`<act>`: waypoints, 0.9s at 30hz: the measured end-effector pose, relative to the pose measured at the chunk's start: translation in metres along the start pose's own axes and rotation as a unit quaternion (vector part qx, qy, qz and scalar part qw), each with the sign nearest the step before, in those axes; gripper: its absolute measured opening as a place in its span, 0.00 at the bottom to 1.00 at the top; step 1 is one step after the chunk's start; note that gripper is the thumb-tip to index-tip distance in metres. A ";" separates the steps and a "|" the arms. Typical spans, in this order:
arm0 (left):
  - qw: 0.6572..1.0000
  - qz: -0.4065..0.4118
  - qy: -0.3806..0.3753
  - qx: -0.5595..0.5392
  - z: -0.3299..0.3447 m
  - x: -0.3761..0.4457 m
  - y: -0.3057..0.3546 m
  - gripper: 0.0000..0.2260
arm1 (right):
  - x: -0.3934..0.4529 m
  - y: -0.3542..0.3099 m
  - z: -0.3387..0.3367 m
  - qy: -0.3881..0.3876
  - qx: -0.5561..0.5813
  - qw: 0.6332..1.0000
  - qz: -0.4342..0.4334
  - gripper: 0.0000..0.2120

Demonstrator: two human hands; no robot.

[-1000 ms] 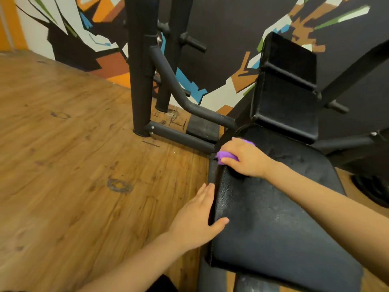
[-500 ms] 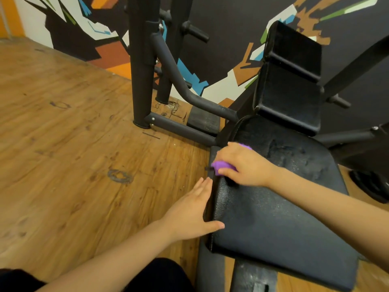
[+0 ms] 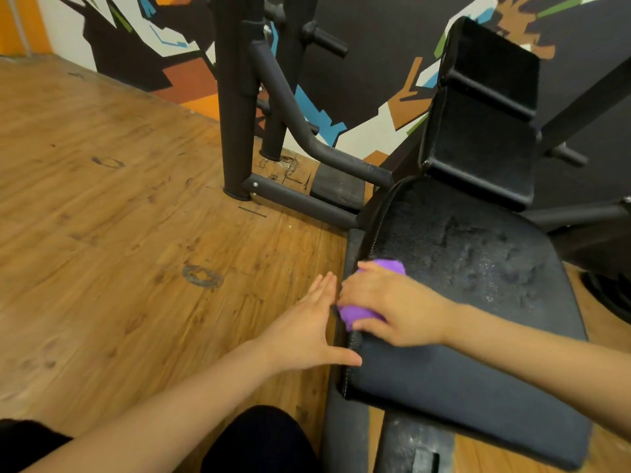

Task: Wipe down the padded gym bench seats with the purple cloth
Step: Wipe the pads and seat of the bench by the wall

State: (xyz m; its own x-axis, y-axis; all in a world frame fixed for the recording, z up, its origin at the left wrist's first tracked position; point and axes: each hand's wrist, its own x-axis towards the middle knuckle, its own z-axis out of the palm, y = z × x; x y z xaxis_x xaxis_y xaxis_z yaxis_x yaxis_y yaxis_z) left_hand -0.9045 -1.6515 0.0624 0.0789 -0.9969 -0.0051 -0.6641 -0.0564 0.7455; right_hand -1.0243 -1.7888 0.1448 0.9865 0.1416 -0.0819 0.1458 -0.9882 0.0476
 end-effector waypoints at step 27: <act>0.994 0.074 -0.060 0.051 -0.008 0.005 -0.014 0.48 | -0.029 -0.018 0.030 0.013 -0.045 0.998 -0.052 0.22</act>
State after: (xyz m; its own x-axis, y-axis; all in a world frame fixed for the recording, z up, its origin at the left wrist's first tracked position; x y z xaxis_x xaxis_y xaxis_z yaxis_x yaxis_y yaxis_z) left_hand -0.8890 -1.6548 0.0577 -0.1106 -0.9937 0.0155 -0.7348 0.0922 0.6720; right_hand -1.0579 -1.7765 0.1165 0.9673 0.2451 -0.0660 0.2518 -0.9592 0.1288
